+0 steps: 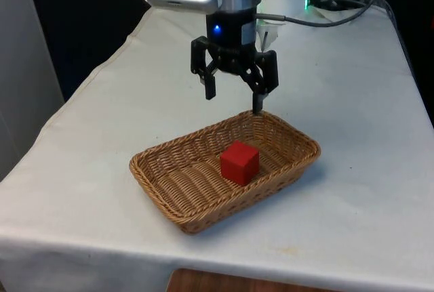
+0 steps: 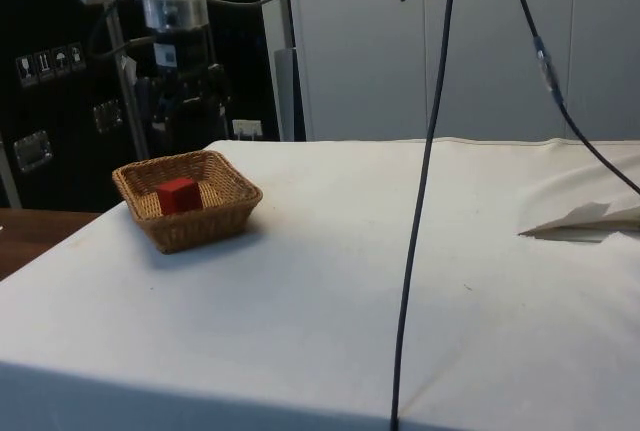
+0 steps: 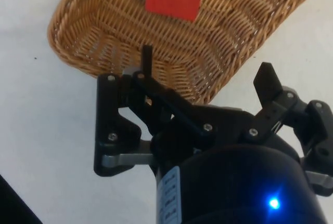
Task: Pick up the cube and place it into the basket.
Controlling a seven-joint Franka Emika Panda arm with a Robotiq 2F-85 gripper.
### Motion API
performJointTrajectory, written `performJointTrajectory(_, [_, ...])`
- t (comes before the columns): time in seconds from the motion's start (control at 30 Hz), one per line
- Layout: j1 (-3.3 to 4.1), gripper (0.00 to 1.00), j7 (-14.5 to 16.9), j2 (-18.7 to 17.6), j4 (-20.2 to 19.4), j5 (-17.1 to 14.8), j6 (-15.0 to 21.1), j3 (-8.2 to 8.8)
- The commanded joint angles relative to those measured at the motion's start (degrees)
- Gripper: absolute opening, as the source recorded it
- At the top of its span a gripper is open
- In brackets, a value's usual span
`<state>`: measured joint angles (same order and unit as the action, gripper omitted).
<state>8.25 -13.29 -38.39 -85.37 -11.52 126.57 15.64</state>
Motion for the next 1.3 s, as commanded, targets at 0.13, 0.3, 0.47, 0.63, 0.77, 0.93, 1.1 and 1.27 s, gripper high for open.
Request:
performJointTrajectory(0.13, [0.46,1.0,0.4,3.0,-4.9,-0.1,3.5,0.06])
performJointTrajectory(0.3, [0.63,1.0,0.6,4.4,-6.9,0.0,4.7,0.06])
performJointTrajectory(0.47, [0.86,1.0,1.1,6.8,-10.2,0.2,6.1,0.11])
performJointTrajectory(0.63, [0.97,1.0,1.5,8.3,-12.1,0.2,6.8,0.06])
performJointTrajectory(0.77, [1.09,1.0,2.0,9.9,-14.2,0.3,7.6,0.11])
performJointTrajectory(0.93, [1.2,1.0,2.6,11.9,-16.8,0.3,8.5,0.11])
performJointTrajectory(1.1, [1.32,1.0,3.3,14.2,-20.0,0.4,9.7,0.11])
performJointTrajectory(1.27, [1.38,1.0,3.7,15.8,-21.9,0.4,10.5,0.11])
